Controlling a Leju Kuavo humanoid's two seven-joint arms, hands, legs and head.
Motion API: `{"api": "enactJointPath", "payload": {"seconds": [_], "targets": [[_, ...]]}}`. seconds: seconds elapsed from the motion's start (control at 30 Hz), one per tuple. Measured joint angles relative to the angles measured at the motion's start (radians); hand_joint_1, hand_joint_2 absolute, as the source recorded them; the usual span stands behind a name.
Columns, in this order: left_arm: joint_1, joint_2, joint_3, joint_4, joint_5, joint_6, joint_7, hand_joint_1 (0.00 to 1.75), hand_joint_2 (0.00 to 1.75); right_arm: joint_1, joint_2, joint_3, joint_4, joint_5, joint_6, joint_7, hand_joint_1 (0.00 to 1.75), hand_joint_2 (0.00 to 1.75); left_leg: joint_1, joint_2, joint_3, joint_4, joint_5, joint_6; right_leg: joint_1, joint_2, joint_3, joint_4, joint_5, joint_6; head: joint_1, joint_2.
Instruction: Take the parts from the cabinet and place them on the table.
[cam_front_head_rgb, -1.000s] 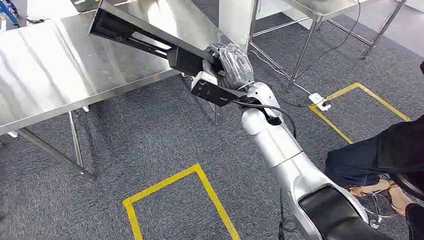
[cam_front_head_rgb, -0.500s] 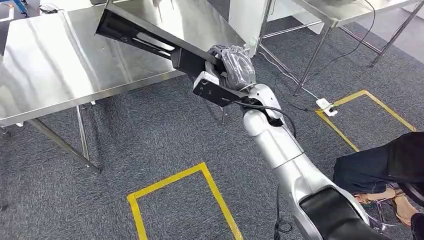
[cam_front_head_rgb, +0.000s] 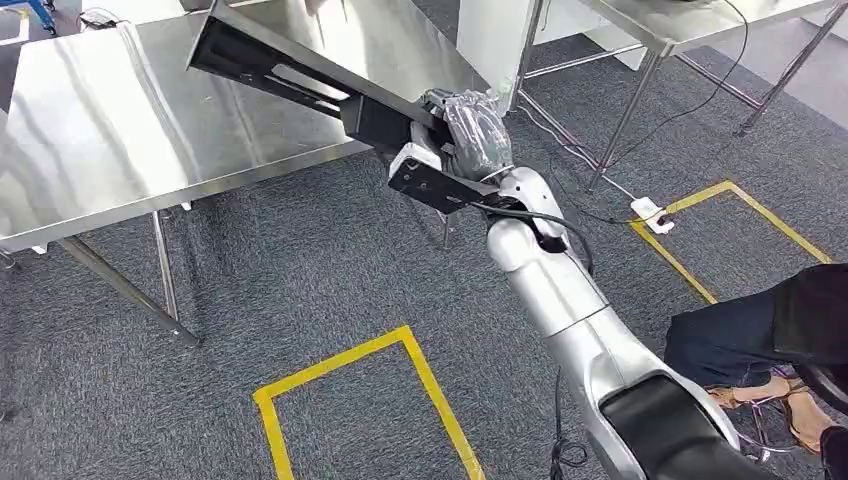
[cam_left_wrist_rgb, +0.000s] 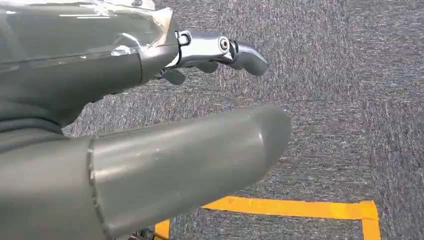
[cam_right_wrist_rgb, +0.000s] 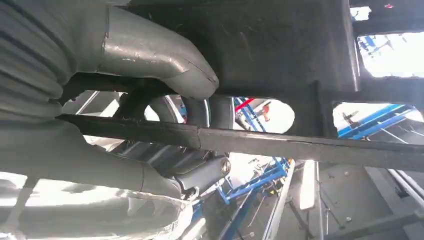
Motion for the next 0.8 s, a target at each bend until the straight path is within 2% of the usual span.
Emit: {"api": "enactJointPath", "payload": {"seconds": [0.23, 0.67, 0.7, 0.73, 0.8], "targets": [[0.0, 0.002, 0.01, 0.0, 0.003, -0.005, -0.003, 0.0, 0.0, -0.005, 0.0, 0.002, 0.014, -0.002, 0.001, -0.021, 1.75, 1.75, 0.004, 0.0, 0.0, 0.0, 0.0, -0.001, 0.0, 0.0, 0.0, 0.0, 0.0, 0.0, 0.0, 0.0], [0.0, 0.004, 0.015, 0.0, 0.005, -0.006, -0.004, 0.0, 0.0, -0.006, 0.001, 0.006, 0.024, 0.009, -0.003, -0.021, 1.75, 1.75, 0.004, 0.0, 0.0, 0.0, 0.0, -0.001, 0.003, 0.0, 0.0, 0.0, 0.0, 0.0, 0.0, 0.0], [0.0, 0.004, 0.015, 0.0, 0.005, -0.006, -0.004, 0.0, 0.0, -0.006, 0.002, 0.006, 0.026, 0.02, -0.008, -0.021, 1.75, 1.75, 0.001, 0.0, -0.002, 0.003, -0.001, 0.001, 0.001, 0.0, 0.001, -0.002, 0.001, 0.002, 0.0, 0.0], [0.0, 0.006, 0.015, 0.0, 0.005, -0.006, -0.004, 0.0, 0.0, -0.007, 0.004, 0.007, 0.028, 0.027, -0.011, -0.02, 1.75, 1.75, 0.0, -0.001, -0.003, 0.005, -0.004, 0.007, -0.011, -0.001, 0.002, -0.003, 0.003, 0.005, 0.0, 0.0], [0.0, 0.008, 0.015, 0.0, 0.005, -0.006, -0.004, 0.0, 0.0, -0.008, 0.009, 0.01, 0.033, 0.037, -0.014, -0.018, 1.75, 1.75, 0.0, -0.001, -0.005, 0.003, -0.003, 0.01, -0.012, -0.004, 0.003, -0.005, 0.003, 0.011, 0.0, 0.0]]}}
